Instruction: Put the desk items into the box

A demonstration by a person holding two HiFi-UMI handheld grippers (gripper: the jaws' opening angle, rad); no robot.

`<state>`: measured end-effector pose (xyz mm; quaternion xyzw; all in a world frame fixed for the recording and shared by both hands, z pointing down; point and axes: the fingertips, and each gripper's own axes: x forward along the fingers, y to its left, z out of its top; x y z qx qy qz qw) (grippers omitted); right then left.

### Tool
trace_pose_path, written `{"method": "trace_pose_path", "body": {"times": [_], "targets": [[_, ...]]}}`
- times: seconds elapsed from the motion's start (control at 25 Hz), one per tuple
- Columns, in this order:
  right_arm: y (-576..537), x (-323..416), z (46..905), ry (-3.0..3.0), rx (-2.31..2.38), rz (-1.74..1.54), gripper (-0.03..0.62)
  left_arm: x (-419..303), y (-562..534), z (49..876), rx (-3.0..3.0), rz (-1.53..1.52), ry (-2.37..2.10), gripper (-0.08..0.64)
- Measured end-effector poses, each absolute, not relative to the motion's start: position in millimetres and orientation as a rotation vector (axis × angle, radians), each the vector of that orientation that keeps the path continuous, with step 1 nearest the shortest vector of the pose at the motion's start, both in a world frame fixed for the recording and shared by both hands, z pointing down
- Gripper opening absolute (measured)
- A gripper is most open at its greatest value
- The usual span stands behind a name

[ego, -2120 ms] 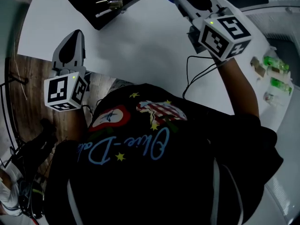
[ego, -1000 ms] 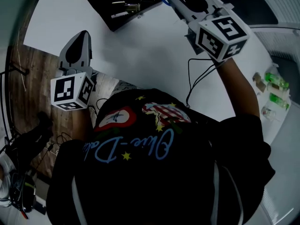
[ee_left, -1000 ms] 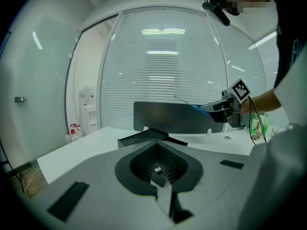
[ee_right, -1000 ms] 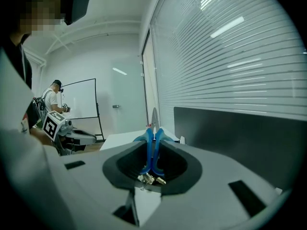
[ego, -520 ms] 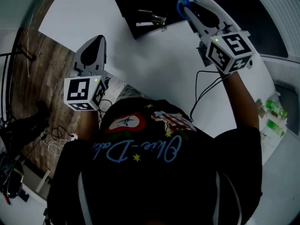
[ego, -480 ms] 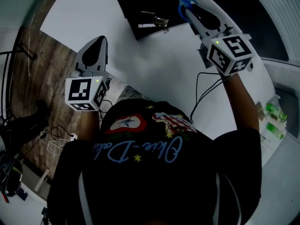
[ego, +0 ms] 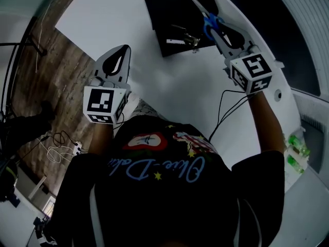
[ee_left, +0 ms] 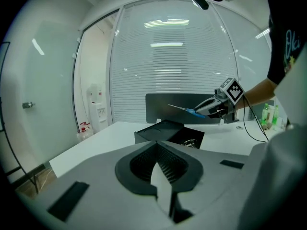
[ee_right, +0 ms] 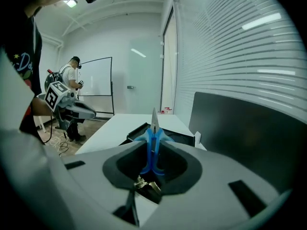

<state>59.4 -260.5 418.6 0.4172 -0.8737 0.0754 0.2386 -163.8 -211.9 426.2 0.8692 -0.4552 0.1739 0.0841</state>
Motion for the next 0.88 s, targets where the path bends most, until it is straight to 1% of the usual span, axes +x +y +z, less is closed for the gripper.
{"method": "trace_pose_path", "body": {"times": [0.4,0.88], "targets": [[-265.6,58.3,454.0,-2.360,0.962,0.161,0.091,-140.1,-232.6,434.2,2.586,0.494,-1.314,0.008],[-259.7,56.6,490.5,-2.277,0.760,0.092,0.091,-139.0,-241.9,441.6,2.557,0.502,-1.316,0.008]]}}
